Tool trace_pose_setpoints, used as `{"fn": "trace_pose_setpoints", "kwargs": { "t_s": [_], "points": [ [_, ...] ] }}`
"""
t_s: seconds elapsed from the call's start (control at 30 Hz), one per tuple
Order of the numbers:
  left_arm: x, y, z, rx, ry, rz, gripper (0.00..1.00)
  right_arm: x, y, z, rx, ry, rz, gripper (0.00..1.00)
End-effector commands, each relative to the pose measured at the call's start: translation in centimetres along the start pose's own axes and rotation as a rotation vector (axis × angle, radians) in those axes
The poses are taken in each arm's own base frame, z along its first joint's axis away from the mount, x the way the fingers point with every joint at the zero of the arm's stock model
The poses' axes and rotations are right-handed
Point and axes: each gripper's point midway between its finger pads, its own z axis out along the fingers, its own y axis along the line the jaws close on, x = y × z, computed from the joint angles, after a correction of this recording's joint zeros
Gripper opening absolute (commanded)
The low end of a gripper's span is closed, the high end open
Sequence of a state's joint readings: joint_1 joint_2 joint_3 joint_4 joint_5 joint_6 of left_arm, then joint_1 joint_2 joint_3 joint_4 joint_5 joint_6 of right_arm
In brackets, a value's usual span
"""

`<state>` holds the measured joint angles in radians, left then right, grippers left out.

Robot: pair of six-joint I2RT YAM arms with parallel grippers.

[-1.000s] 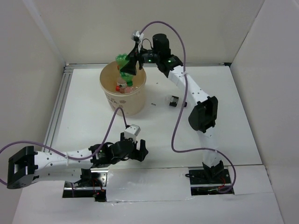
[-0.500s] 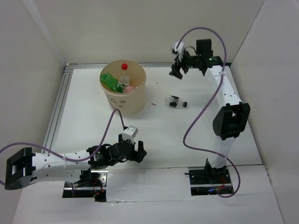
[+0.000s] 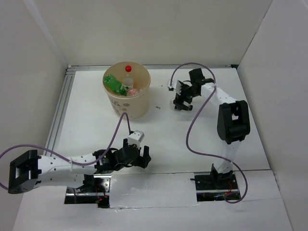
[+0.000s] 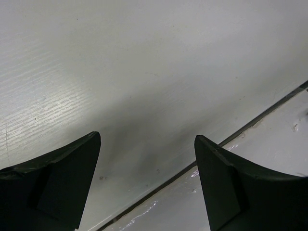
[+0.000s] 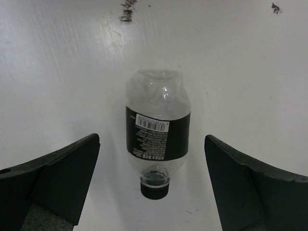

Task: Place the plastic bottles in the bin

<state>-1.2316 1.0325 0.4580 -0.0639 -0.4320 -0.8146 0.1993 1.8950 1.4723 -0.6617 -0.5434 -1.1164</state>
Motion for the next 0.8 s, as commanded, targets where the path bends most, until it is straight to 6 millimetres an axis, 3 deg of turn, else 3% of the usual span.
{"fn": "trace_pose_setpoints", "kwargs": {
  "t_s": [0.0,0.13,0.27,0.3,0.33,0.43,0.47,0.5,0.57,0.67,0.77],
  "points": [
    [-1.8,-1.5,-0.4,0.032,-0.037,-0.027,0.91,1.2,-2.9,1.8,0.111,0.012,-0.01,0.96],
    [-1.8,-1.6,-0.4,0.033,-0.037,-0.045,0.91,3.2,-2.3,3.9,0.076,0.044,0.027,0.95],
    [-1.9,-1.8,-0.2,0.025,-0.029,-0.04,0.9,3.9,-1.8,5.3,0.065,0.073,0.032,0.81],
    [-1.7,-1.7,-0.1,0.019,-0.023,-0.037,0.9,3.9,-1.8,5.3,0.065,0.073,0.032,0.75],
    [-1.7,-1.7,-0.1,0.019,-0.023,-0.037,0.9,3.5,-1.0,4.9,0.038,0.061,0.041,0.6],
    [-1.5,-1.5,-0.1,0.012,-0.015,-0.033,0.9,0.9,-0.5,2.7,0.001,-0.015,0.048,0.29],
    [-1.7,-1.6,-0.3,0.02,-0.024,-0.037,0.9,-1.5,-0.9,0.5,0.028,-0.065,0.04,0.22],
    [-1.7,-1.6,-0.3,0.026,-0.03,-0.05,0.9,-5.2,-1.6,-2.6,0.068,-0.154,0.012,0.21],
    [-1.7,-1.6,-0.3,0.026,-0.03,-0.05,0.9,-8.2,-1.4,-5.4,0.09,-0.231,0.006,0.21],
    [-2.1,-1.9,-0.4,0.044,-0.048,-0.061,0.9,-16.6,-2.1,-10.9,0.166,-0.423,-0.059,0.21],
    [-2.0,-1.9,-0.2,0.043,-0.049,-0.035,0.9,-23.7,-1.4,-13.6,0.193,-0.591,-0.083,0.25]
  ]
}}
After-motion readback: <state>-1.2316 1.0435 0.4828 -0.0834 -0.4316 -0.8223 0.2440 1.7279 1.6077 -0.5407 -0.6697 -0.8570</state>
